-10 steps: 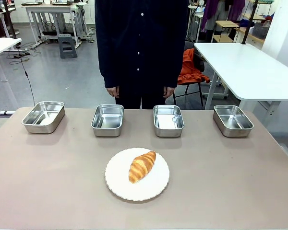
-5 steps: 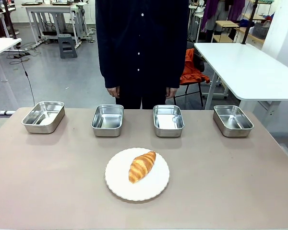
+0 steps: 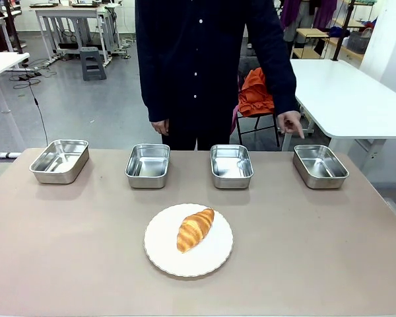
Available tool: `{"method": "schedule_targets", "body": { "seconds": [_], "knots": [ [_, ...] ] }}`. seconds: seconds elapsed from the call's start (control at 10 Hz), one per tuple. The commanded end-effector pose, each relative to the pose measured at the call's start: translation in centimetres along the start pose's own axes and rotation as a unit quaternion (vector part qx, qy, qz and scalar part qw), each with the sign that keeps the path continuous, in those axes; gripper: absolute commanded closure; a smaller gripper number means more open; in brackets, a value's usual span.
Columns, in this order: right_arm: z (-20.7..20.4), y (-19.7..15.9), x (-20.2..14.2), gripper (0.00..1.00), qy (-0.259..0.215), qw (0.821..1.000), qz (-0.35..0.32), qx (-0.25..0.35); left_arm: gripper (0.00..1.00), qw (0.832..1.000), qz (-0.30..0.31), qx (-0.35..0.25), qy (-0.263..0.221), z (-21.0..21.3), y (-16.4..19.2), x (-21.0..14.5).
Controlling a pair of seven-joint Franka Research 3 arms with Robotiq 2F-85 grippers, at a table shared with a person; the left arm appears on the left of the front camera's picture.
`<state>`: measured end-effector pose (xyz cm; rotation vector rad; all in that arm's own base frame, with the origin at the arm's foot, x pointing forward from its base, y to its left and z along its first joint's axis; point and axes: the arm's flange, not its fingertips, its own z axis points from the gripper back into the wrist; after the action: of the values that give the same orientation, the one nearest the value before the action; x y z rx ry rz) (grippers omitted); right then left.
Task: Place the bread in the container.
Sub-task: Place the Butter Roll into the Airtight Container indicated by the human.
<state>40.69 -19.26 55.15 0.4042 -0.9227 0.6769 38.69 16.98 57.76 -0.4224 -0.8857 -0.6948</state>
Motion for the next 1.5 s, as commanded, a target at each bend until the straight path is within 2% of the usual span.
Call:
{"method": "schedule_targets", "body": {
  "seconds": [0.0,1.4],
  "knots": [
    [-0.13,-0.17,0.16,0.00,-0.011,1.000,0.004,0.000,0.00,1.000,0.000,-0.004,-0.003,0.28,0.06,-0.04],
    [-0.13,-0.17,0.16,0.00,-0.011,1.000,0.004,0.000,0.00,1.000,0.000,-0.004,-0.003,0.28,0.06,-0.04]
  ]
}}
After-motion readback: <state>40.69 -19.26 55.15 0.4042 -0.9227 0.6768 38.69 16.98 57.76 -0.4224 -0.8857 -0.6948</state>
